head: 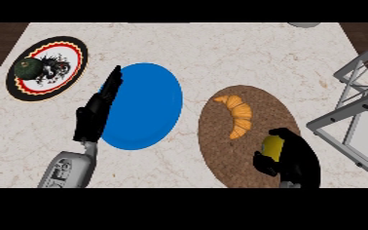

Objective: Pick the lemon from the placemat and place it in the tiered shelf

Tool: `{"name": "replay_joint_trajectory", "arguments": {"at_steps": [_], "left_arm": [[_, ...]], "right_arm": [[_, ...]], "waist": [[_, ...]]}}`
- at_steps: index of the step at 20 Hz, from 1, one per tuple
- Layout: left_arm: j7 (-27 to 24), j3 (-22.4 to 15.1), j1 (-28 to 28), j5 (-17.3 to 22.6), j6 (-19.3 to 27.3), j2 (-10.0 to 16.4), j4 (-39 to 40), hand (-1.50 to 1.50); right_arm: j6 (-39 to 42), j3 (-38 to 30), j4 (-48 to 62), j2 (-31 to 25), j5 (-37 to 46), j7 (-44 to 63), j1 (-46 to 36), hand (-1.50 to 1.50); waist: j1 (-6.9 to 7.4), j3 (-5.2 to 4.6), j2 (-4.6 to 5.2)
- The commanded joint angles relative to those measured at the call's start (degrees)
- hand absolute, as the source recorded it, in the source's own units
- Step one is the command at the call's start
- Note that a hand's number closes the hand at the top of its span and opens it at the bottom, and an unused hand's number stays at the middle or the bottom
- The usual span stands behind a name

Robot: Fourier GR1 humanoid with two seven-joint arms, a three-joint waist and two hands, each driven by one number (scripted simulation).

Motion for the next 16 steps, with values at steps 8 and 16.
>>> {"name": "replay_joint_trajectory", "arguments": {"at_steps": [8, 16], "left_arm": [[0.6, 1.6, 1.7, -0.8, -0.9, 0.4, -0.9, 0.00], [1.5, 1.4, 1.9, 0.1, -1.9, 0.3, -1.1, 0.00]], "right_arm": [[8.1, 6.2, -6.7, -11.3, -5.4, -19.3, 9.2, 1.50], [16.3, 22.8, -15.7, -28.1, -9.1, -46.4, 12.3, 1.50]], "waist": [[-1.41, 0.15, -0.45], [-1.04, 0.46, -2.06]]}}
